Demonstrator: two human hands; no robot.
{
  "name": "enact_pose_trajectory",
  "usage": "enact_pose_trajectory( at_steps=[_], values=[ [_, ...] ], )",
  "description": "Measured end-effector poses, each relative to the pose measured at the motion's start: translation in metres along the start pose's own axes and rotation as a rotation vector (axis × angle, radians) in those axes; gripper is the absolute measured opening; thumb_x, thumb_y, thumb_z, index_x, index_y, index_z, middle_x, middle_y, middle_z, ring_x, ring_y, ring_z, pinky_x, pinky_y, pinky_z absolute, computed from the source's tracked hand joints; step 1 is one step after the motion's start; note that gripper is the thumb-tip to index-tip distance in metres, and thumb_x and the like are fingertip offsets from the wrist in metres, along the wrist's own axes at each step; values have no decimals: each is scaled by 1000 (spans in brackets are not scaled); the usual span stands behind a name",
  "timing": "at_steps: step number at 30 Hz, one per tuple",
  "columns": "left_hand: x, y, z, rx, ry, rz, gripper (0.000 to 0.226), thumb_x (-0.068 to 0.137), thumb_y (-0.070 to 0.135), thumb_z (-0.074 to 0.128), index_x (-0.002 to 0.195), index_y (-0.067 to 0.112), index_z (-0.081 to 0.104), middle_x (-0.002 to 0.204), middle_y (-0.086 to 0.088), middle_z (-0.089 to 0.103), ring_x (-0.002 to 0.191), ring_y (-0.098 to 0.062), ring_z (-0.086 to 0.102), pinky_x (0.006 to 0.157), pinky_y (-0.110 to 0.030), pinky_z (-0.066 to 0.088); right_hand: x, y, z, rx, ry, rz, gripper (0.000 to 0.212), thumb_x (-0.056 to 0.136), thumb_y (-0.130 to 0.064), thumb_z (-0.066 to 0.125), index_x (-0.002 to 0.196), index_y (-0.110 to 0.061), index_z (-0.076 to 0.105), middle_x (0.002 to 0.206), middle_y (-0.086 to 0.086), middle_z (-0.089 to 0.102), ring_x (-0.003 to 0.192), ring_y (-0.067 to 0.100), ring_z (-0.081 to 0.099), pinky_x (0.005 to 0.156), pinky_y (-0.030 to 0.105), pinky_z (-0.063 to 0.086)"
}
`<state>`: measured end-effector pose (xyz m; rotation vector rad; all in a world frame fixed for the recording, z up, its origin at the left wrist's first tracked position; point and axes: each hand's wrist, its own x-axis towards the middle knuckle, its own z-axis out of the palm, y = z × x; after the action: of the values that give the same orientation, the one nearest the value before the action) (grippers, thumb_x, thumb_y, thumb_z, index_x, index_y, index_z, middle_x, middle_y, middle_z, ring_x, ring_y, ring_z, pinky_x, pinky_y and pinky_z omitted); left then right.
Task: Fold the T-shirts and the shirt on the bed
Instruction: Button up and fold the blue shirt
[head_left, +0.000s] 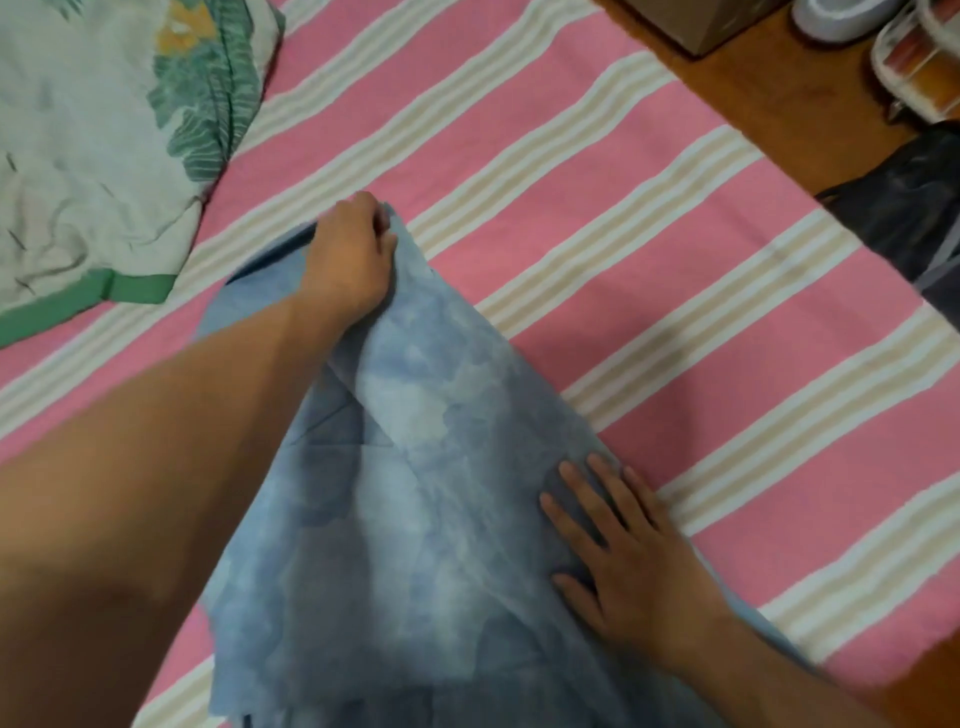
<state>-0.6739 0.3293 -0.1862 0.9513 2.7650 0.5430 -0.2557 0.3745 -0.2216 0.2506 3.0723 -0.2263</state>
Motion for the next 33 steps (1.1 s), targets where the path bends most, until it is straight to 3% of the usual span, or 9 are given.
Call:
enact_pose_trajectory(
  at_steps=[2,5,8,10,13,21,25,29,33],
  values=[
    [12,1,-11,-71,-16,-52,14,87,3,50,94,11,60,94,-13,64,91,-36,60,75,-38,43,-2,0,0,11,-5,2,72,87,-57,58,149,-21,48,162,10,32,150,37,26,117,56,28],
    [14,6,-15,16,-32,-34,15,87,2,49,93,7,62,93,-18,65,87,-38,60,73,-42,46,0,1,-3,8,-1,4,71,87,-57,58,148,-21,50,161,9,34,150,36,26,116,56,29],
    [-4,20,1,279,63,-7,25,96,16,46,111,3,62,121,-24,58,109,-43,55,93,-52,44,1,1,-1,-12,-26,14,72,88,-57,57,150,-22,47,162,9,32,151,35,25,117,56,28],
    [-37,33,11,372,161,66,41,100,29,43,134,7,53,147,-24,43,133,-43,41,113,-54,26,0,0,-1,-9,-45,17,73,89,-57,55,152,-22,43,163,9,30,152,35,23,117,56,28],
    [-102,36,27,349,-6,146,63,103,54,32,158,23,30,167,-17,18,153,-42,12,122,-58,1,2,-1,-4,-1,-61,20,73,91,-58,52,154,-23,40,164,8,27,153,34,19,118,56,25],
    [-116,13,54,422,-250,51,69,100,68,8,161,38,-2,171,-4,-9,155,-32,-17,119,-65,-11,-94,27,0,-61,-136,-8,70,91,-57,52,153,-27,39,165,11,22,152,38,14,119,56,22],
    [-148,56,37,403,-261,-57,66,103,57,19,163,30,11,170,-12,-1,155,-39,-7,121,-64,-3,-118,26,-19,-130,-249,-43,68,95,-59,47,154,-26,39,166,14,18,151,43,16,118,57,22],
    [-289,141,47,220,-183,198,60,98,51,45,154,29,42,166,-16,23,153,-44,16,121,-63,15,-122,39,-49,-140,-380,-171,78,90,-64,47,157,-24,35,167,19,11,151,47,11,117,56,20],
    [-429,174,91,224,-368,155,71,90,55,55,155,32,39,168,-12,19,156,-38,6,121,-58,16,-117,72,-58,-101,-473,-401,87,81,-62,52,157,-28,31,168,17,6,151,47,14,119,53,24]
  ],
)
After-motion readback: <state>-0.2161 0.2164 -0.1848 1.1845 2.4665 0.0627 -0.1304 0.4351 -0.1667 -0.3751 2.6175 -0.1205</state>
